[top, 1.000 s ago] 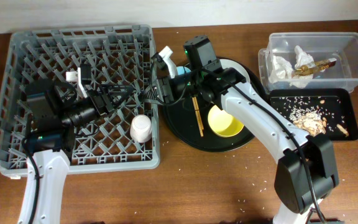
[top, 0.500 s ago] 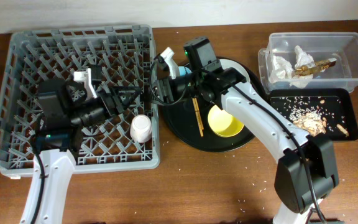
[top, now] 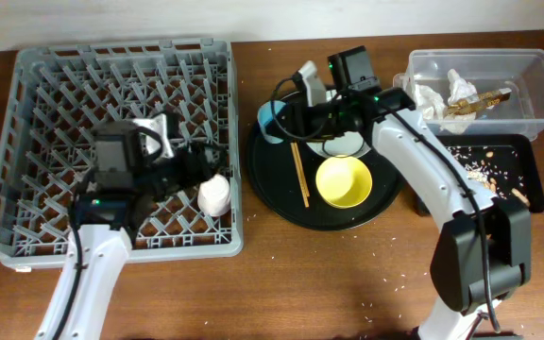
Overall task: Sort waste into correct bins and load items into the dishwasher rack
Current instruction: 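Grasp the blue cup with the right gripper and lift it toward the left gripper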
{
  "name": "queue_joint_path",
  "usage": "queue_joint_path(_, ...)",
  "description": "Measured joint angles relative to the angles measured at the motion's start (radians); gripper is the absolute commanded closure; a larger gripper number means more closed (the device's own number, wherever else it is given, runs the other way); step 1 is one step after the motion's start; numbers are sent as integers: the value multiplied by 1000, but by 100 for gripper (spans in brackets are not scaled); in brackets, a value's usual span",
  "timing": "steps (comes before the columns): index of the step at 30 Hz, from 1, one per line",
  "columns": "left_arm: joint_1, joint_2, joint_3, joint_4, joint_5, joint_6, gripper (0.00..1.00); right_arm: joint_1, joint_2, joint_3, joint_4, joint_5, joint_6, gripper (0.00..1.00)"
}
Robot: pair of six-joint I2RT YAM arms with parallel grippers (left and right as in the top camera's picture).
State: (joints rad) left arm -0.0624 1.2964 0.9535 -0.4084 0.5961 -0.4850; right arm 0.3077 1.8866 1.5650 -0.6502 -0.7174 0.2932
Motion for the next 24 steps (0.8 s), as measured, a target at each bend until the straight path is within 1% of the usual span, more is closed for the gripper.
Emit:
queue_joint_path(1, -24, 0, 27, -48, -60, 16, 27, -8, 0, 0, -13, 42, -13, 45)
queue_joint_path(2, -65, 3, 86, -122, -168, 45, 27, -13, 0, 2, -17, 92, -14, 45)
queue_joint_path(4, -112, 5, 155, -206, -283, 71, 27, -13, 0, 9, -24, 141, -17, 44)
queue_joint_path(5, -154, 5, 209, -257, -383, 89, 27, -13, 0, 14, -28, 201, -18, 44)
queue_joint_path(7, -185, 5, 237, -291, -476, 108, 26, -13, 0, 14, -30, 270, -17, 44)
queue_joint_path(8, -203, 5, 238, -320, -529, 113, 20, -13, 0, 14, -30, 294, -17, 44)
queue_joint_path(9, -212, 5, 238, -327, -552, 119, 13, -12, 0, 14, -29, 325, -13, 44)
queue_joint_path(10, -218, 5, 238, -330, -573, 127, 2, -11, 0, 14, -27, 365, -8, 44)
queue_joint_path(11, -219, 5, 238, -329, -587, 125, 1, -11, 0, 14, -22, 386, -5, 44)
queue_joint_path(16, -219, 5, 238, -322, -614, 130, 1, 8, 8, 16, 73, 443, 40, 45)
queue_joint_path(23, -219, 5, 238, -337, -616, 130, 1, 29, 133, 17, 245, 454, 166, 46)
queue_joint_path(24, -219, 5, 238, -338, -616, 130, 1, 29, 158, 17, 279, 455, 195, 49)
